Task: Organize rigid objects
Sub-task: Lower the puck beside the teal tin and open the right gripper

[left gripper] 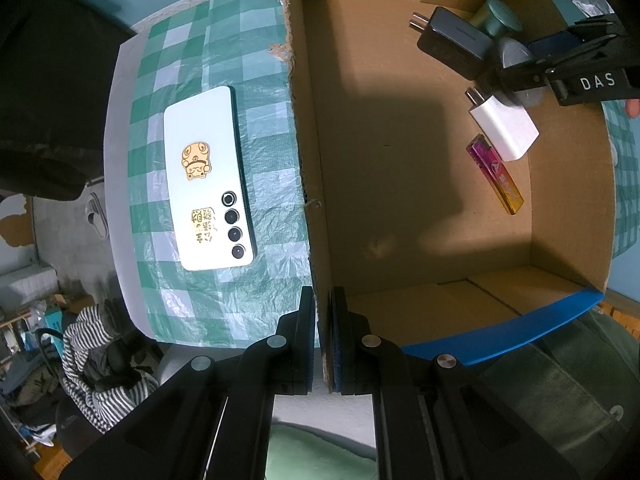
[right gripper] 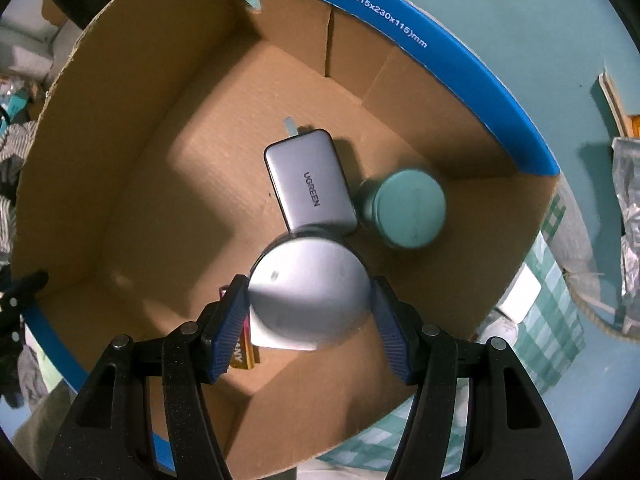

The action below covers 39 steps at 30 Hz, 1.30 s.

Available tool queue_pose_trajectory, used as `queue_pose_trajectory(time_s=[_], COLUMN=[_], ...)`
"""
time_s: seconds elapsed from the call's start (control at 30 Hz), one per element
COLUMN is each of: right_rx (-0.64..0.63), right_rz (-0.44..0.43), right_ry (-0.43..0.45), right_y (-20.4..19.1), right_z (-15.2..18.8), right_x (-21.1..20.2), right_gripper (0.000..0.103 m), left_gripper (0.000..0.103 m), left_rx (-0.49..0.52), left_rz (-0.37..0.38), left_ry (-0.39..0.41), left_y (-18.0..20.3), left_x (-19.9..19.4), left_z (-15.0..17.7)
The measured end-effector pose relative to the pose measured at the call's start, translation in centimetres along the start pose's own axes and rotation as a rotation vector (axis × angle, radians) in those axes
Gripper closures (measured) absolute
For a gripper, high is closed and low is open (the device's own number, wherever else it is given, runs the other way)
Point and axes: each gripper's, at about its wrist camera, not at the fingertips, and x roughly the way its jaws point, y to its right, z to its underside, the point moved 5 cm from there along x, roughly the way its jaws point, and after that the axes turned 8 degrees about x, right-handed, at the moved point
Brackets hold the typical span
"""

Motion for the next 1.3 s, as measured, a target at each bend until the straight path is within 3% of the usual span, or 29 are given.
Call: queue_pose_trajectory(time_s=[0.37,1.3], right_rx=[0.034,0.141], right_rz=[-0.011,-0.063], right_ry=[0.040,0.198], right_y=[1.9,6.2], right_z=[0.3,5.3], right_x=[-1.8,-10.4], right_gripper=[0.038,0.038], left_gripper=[0.094,0.094], left_rx=[-0.003,0.017], left_rz=[0.001,-0.024], left_ry=[0.000,-0.004], left_y=[-0.2,0.2], left_x=[0.1,-0.1], left_z=[0.1,-0.1])
